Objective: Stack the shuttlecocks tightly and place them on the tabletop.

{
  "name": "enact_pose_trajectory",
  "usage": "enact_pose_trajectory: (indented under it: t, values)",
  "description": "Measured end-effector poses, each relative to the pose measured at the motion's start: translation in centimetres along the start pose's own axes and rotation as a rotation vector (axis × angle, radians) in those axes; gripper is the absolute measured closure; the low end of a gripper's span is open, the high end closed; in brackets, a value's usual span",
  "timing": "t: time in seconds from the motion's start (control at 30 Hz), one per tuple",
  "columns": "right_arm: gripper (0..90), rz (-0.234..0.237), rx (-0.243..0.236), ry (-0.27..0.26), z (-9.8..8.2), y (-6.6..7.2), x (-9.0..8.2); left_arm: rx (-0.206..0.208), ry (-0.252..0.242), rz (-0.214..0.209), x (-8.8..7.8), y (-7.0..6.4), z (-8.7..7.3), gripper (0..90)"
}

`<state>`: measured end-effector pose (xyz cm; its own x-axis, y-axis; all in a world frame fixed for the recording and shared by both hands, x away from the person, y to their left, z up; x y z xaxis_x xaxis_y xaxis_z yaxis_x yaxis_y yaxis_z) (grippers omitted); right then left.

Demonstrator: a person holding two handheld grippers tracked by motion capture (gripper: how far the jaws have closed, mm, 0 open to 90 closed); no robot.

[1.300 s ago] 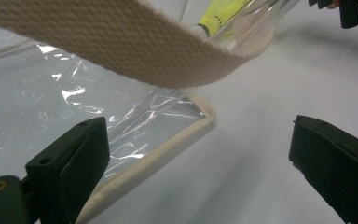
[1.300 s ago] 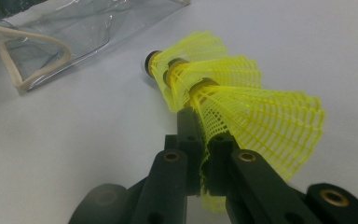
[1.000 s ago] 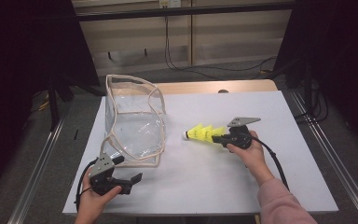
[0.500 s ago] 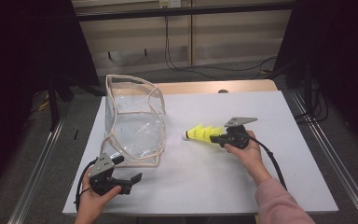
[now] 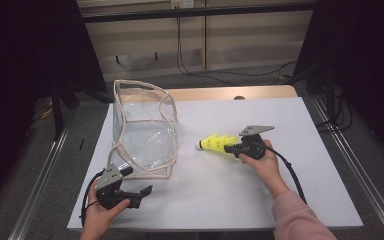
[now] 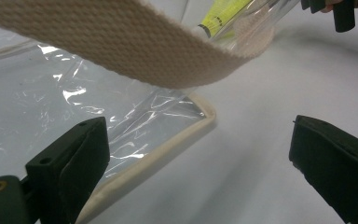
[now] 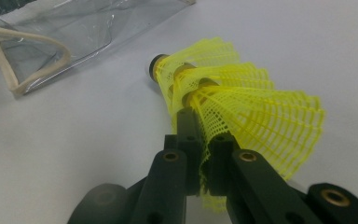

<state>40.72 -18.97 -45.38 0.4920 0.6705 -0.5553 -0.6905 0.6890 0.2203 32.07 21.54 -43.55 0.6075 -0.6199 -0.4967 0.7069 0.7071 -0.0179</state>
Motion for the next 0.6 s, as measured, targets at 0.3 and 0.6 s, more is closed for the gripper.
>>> enact_pose_trajectory:
  t: [0.3, 0.6]
  values:
    - [87.4, 0.003, 0.002, 0.006, -0.13, 0.04, 0.27, 0.002, -0.004, -0.007, 0.02, 0.03, -0.02, 5.0]
    - [86.9, -0.001, 0.007, 0.010, -0.28, 0.11, 0.46, 0.002, -0.004, -0.005, 0.01, 0.04, -0.02, 5.0]
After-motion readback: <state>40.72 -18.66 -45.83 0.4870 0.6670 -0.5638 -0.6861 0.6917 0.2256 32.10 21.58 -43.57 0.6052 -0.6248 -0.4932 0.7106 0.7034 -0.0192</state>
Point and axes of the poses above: each handheld gripper's, and its own axes: x roughly forward along the jaws, z roughly out of its top, y roughly to its left, the point moved 2 cm from there along x, roughly forward along the jaws, and after that the axes turned 4 degrees about z, right-handed, at the moved point
